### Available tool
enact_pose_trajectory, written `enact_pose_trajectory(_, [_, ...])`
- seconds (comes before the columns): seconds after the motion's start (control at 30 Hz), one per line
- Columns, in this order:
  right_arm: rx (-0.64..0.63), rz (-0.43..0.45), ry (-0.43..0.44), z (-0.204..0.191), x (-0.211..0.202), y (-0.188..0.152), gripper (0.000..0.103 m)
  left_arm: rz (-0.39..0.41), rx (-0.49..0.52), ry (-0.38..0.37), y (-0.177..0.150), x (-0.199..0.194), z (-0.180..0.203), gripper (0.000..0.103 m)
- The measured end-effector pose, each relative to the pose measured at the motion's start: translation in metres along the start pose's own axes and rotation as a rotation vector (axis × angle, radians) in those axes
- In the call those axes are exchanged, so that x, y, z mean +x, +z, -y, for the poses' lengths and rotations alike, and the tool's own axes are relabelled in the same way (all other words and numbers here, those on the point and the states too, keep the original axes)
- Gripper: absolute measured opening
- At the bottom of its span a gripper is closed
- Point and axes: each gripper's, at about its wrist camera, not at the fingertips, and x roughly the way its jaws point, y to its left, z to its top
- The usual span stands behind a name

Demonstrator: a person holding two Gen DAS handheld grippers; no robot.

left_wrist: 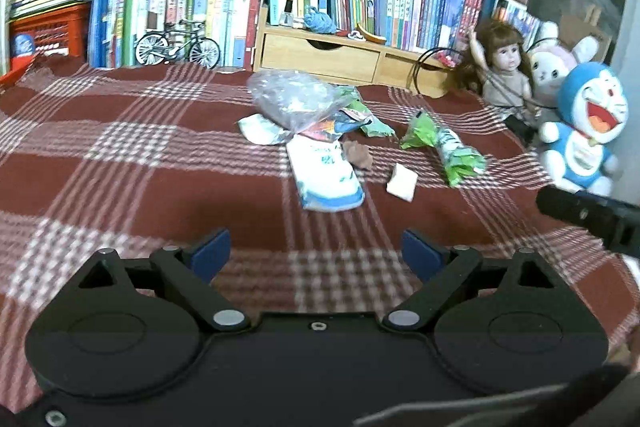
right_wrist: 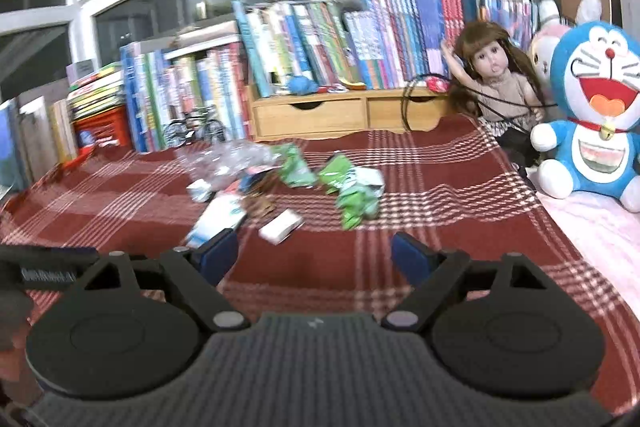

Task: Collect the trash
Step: 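Move both open tools back over the table, then grasp the white paper bag with the left tool while the right grasps the green wrapper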

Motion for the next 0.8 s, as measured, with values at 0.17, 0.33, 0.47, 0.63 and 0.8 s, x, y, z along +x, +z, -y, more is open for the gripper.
enact_pose_trajectory(0.17, [0.055,-0.036,-0.02,0.024,0.045,0.015,0.089,0.018,0.033,0.031,0.01,0.054,0.018,0.094])
enact_pose_trajectory(0.33, [0.101,-0.076,-0.029,0.04,0.088,0.021,0.089,0.007,0.027,0.121,0.02,0.096,0.027,0.097])
enact_pose_trajectory(0.47, [0.104,-0.103,-0.039,0.046,0.118,0.024,0.089,-0.043,-0.038,0.144,0.026,0.12,0.022,0.096])
enact_pose_trajectory(0.63, [0.098,-0.177,-0.041,0.046,0.152,0.027,0.087,-0.03,-0.006,0.175,0.027,0.121,0.02,0.052])
enact_pose_trajectory(0.8, [0.11,-0.219,-0.02,0.042,0.16,0.025,0.042,0.021,0.01,0.123,0.027,0.098,0.015,0.022])
